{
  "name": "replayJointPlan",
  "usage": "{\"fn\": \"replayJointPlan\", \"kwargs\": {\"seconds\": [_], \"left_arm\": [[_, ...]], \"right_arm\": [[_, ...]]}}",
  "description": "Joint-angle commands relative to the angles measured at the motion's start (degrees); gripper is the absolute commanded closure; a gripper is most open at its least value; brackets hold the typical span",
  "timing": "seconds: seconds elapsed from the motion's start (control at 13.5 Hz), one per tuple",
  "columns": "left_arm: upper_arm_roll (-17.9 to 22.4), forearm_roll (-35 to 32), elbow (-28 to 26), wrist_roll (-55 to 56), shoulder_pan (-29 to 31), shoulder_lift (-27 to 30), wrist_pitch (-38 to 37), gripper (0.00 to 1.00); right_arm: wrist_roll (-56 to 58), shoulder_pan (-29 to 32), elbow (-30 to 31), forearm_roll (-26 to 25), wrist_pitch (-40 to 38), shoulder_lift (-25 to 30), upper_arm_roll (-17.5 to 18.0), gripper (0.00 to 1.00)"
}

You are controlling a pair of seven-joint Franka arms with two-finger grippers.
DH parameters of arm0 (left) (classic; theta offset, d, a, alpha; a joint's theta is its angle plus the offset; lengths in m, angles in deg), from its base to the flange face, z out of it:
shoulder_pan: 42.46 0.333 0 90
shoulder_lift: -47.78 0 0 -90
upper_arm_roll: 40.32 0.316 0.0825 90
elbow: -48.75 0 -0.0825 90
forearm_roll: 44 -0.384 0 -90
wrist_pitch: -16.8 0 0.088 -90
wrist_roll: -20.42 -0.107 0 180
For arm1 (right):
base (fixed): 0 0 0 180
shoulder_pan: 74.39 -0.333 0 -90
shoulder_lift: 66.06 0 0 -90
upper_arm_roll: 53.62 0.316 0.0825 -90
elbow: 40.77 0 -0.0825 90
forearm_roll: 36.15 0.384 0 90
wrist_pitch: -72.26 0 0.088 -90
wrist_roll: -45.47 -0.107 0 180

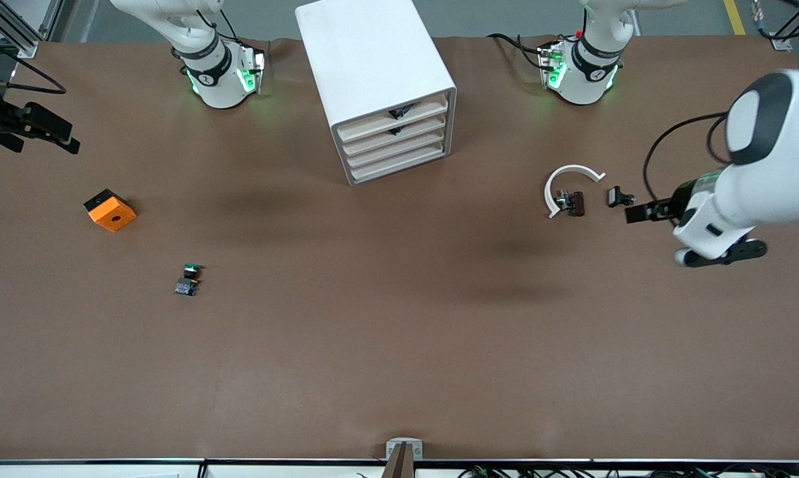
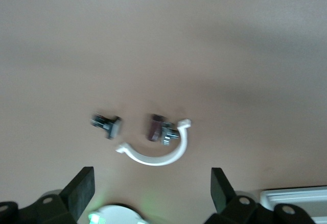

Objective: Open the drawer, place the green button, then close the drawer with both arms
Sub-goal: 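Reach the left gripper toward the top drawer of the white cabinet, then grasp the top drawer front with the left gripper and pull it open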

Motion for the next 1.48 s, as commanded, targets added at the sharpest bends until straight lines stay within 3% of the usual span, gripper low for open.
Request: {"fn": "replayJointPlan", "kwargs": {"seconds": [0.0, 0.37, 0.67, 0.81, 0.96, 1.18, 1.4], "left_arm": [[-0.27, 5.85, 1.55, 12.01, -1.48, -5.57, -0.18, 0.00], [-0.27, 10.18, 1.90, 38.11, -8.42, -15.59, 6.58, 0.00], [-0.09, 10.62, 8.39, 64.01, -17.99, -25.43, 11.06, 0.00], [-0.18, 10.71, 8.49, 79.58, -20.47, -27.64, 13.09, 0.00], [-0.36, 12.02, 8.50, 84.46, -23.36, -29.14, 13.18, 0.00], [-0.27, 25.44, 8.32, 88.95, -25.48, -30.29, 13.18, 0.00], [-0.27, 31.60, 8.32, 95.36, -28.03, -31.77, 13.10, 0.00]], "right_arm": [[0.14, 0.53, 1.39, 0.93, 0.89, 1.47, 0.20, 0.00], [0.14, 0.44, 1.21, 0.93, 1.07, 1.39, 0.29, 0.00], [0.14, 0.44, 1.03, 0.93, 1.07, 1.39, 0.29, 0.00], [0.14, 0.44, 1.03, 0.93, 1.07, 1.39, 0.29, 0.00], [0.14, 0.36, 1.03, 0.93, 1.07, 1.39, 0.29, 0.00], [0.14, 0.36, 0.95, 0.93, 1.16, 1.39, 0.38, 0.00], [0.41, 0.18, 0.95, 0.41, 1.77, 1.39, 0.46, 0.00]]}}
